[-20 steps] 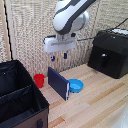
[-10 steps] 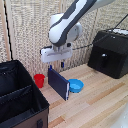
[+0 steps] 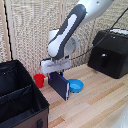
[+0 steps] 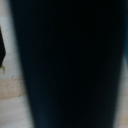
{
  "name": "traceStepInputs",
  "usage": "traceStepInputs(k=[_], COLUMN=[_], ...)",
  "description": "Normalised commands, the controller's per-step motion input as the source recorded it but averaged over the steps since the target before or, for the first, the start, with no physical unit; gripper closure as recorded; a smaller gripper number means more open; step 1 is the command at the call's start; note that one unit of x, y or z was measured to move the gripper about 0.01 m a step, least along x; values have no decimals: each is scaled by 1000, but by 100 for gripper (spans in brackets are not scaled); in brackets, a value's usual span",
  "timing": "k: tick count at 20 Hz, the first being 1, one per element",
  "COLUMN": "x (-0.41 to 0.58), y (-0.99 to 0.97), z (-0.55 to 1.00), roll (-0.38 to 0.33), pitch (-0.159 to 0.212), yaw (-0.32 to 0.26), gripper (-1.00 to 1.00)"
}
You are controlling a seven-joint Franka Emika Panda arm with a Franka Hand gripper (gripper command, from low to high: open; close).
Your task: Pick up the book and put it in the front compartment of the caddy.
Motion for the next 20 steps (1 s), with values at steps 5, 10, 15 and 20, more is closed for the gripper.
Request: traceStepInputs(k=[5,10,15,20], x=[36,69,62,0], y=[1,67,17,-7], z=[-142,-94,137,915], roll=[-47,-45,-5,0], pitch=[9,19,2,7], yaw=[195,181,74,-21], gripper=[100,100,100,100])
